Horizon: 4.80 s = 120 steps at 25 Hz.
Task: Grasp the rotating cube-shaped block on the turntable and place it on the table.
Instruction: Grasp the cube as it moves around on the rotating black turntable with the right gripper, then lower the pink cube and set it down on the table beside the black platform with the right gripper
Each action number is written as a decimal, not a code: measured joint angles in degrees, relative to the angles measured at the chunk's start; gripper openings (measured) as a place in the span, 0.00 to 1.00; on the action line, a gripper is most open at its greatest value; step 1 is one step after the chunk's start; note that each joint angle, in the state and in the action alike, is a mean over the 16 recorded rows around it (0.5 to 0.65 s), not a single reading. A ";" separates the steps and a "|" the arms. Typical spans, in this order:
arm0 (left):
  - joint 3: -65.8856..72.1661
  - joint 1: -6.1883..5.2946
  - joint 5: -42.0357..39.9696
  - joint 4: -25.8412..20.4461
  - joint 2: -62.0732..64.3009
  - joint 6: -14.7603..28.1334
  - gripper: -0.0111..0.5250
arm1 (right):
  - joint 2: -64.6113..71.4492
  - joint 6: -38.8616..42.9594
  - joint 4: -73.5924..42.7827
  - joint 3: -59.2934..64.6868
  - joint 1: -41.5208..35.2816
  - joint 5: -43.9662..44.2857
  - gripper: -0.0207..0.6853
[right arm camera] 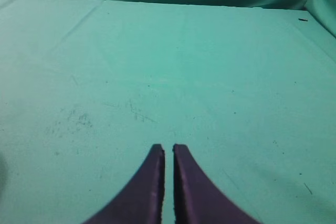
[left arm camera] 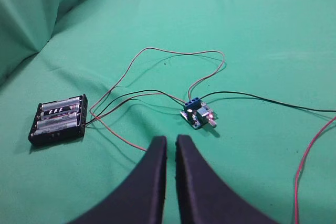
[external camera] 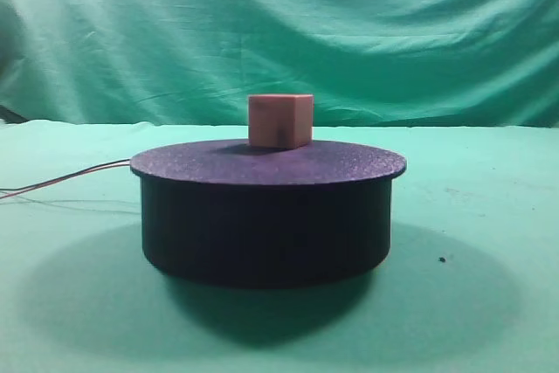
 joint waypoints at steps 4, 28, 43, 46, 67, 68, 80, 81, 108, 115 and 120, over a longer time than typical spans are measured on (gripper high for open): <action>0.00 0.00 0.00 0.00 0.00 0.00 0.02 | 0.00 0.00 0.00 0.00 0.00 0.00 0.10; 0.00 0.00 0.00 0.00 0.00 0.00 0.02 | 2.67 1.07 14.22 -3.95 -0.04 -20.70 0.10; 0.00 0.00 0.00 0.00 0.00 0.00 0.02 | 34.77 -5.10 17.73 -22.37 -0.02 3.85 0.08; 0.00 0.00 0.00 0.00 0.00 0.00 0.02 | 41.49 -5.59 17.41 -24.81 0.89 7.77 0.07; 0.00 0.00 0.00 0.00 0.00 0.00 0.02 | 77.43 15.79 1.72 -51.55 33.77 21.65 0.38; 0.00 0.00 0.00 0.00 0.00 0.00 0.02 | 78.69 16.15 1.85 -52.69 34.37 21.93 0.44; 0.00 0.00 0.00 0.00 0.00 0.00 0.02 | 90.00 17.36 4.08 -60.09 35.75 23.01 0.86; 0.00 0.00 0.00 0.00 0.00 0.00 0.02 | 90.67 17.42 4.06 -60.29 35.75 22.79 0.83; 0.00 0.00 0.00 0.00 0.00 0.00 0.02 | 88.20 18.29 -4.74 -58.00 26.26 26.67 0.35; 0.00 0.00 0.00 0.00 0.00 0.00 0.02 | 90.73 12.15 1.54 -52.42 23.39 20.59 0.49; 0.00 0.00 0.00 0.00 0.00 0.00 0.02 | 89.62 11.78 1.44 -53.18 23.31 20.84 0.57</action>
